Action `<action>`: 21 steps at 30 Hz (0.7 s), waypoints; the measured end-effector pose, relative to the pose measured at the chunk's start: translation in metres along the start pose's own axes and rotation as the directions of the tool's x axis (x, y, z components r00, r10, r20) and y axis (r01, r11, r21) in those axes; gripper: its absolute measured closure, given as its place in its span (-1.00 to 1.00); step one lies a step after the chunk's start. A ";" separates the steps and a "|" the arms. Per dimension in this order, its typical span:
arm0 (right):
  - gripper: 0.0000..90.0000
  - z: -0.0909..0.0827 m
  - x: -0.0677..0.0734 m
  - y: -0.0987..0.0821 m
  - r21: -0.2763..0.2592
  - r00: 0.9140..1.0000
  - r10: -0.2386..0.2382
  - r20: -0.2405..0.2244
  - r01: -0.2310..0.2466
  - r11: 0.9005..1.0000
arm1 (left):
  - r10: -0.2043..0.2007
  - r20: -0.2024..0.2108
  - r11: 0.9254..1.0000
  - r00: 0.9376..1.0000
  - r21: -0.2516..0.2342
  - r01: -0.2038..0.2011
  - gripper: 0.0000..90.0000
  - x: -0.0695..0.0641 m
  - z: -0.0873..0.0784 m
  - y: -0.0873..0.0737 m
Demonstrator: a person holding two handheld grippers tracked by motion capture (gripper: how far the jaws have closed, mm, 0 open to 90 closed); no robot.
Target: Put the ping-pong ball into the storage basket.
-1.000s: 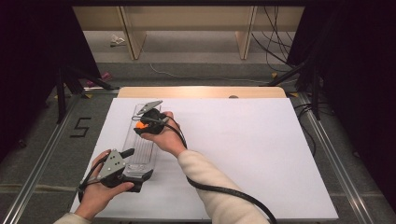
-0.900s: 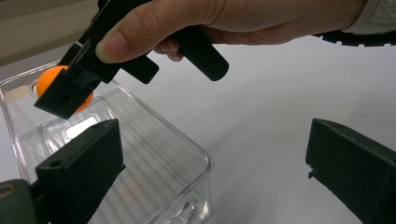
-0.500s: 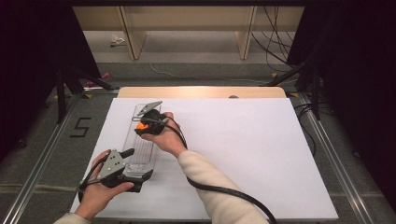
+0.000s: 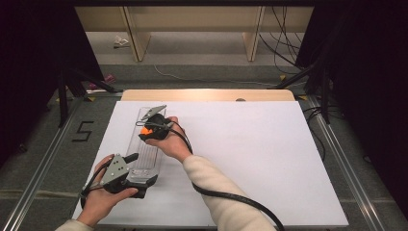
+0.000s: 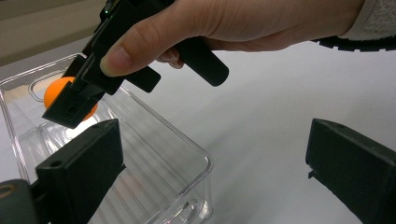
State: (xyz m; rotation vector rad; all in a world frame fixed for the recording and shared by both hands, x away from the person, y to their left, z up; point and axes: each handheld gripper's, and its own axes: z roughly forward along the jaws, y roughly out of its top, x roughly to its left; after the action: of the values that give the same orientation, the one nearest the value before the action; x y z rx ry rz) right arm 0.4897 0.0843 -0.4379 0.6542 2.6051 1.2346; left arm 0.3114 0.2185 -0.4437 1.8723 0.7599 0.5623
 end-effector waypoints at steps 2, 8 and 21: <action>0.14 0.001 0.000 0.000 0.001 1.000 -0.003 -0.001 0.003 1.000 | 0.001 -0.001 1.000 1.000 0.000 -0.001 -0.92 0.000 0.000 0.000; 0.14 0.002 0.000 -0.001 0.006 1.000 -0.004 -0.003 0.004 1.000 | 0.002 -0.001 1.000 1.000 0.000 -0.002 -0.92 0.000 0.000 0.000; 0.14 0.005 0.000 -0.003 0.026 1.000 -0.012 0.002 0.012 1.000 | 0.000 0.001 1.000 1.000 0.000 0.000 -0.92 0.000 0.000 0.000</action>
State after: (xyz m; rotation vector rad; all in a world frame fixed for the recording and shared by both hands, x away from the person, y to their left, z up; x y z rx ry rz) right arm 0.4910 0.0862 -0.4438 0.6429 2.6234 1.1980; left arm 0.3114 0.2186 -0.4438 1.8724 0.7597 0.5615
